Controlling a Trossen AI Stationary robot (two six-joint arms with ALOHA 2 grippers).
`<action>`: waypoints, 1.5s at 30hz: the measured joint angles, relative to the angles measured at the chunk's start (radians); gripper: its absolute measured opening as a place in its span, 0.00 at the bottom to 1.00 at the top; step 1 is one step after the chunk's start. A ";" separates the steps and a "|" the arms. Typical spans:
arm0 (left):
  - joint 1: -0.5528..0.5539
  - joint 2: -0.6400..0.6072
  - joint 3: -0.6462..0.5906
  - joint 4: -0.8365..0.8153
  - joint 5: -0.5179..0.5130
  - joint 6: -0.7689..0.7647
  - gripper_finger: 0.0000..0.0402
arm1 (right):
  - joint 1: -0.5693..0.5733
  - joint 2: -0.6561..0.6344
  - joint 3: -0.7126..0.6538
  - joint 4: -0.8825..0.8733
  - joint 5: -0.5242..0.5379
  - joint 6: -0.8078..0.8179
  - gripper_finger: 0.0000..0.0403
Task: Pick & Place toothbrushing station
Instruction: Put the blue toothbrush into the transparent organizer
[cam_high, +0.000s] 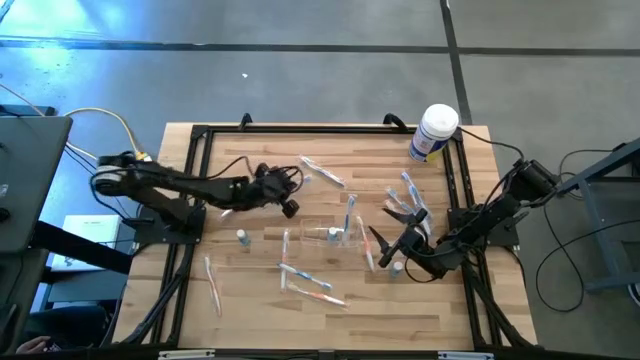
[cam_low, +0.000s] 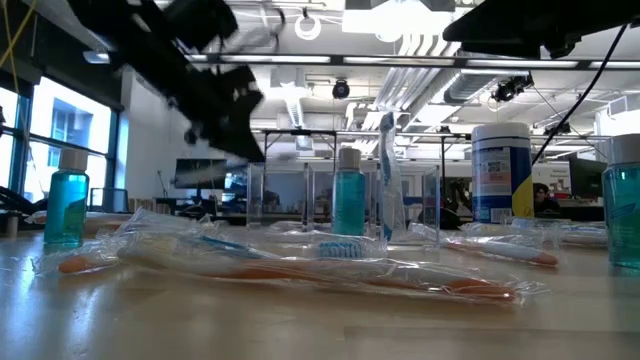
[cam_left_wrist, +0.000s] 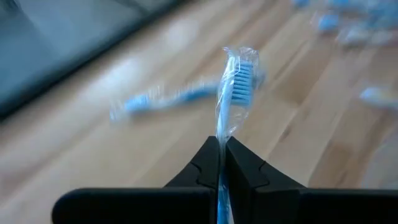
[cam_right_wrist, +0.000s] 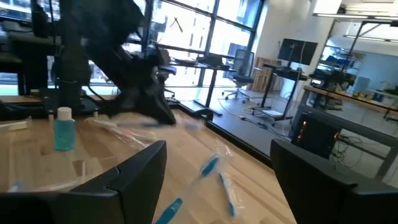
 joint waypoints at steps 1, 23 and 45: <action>-0.023 -0.037 0.000 -0.006 -0.036 0.001 0.01 | 0.002 0.000 0.000 0.000 0.006 0.000 0.69; -0.421 0.150 -0.120 1.113 -0.135 0.310 0.00 | 0.008 0.000 0.000 0.006 -0.013 0.038 0.69; -0.185 0.394 -0.132 1.398 0.157 0.181 0.01 | 0.018 0.000 0.000 -0.026 -0.020 0.043 0.60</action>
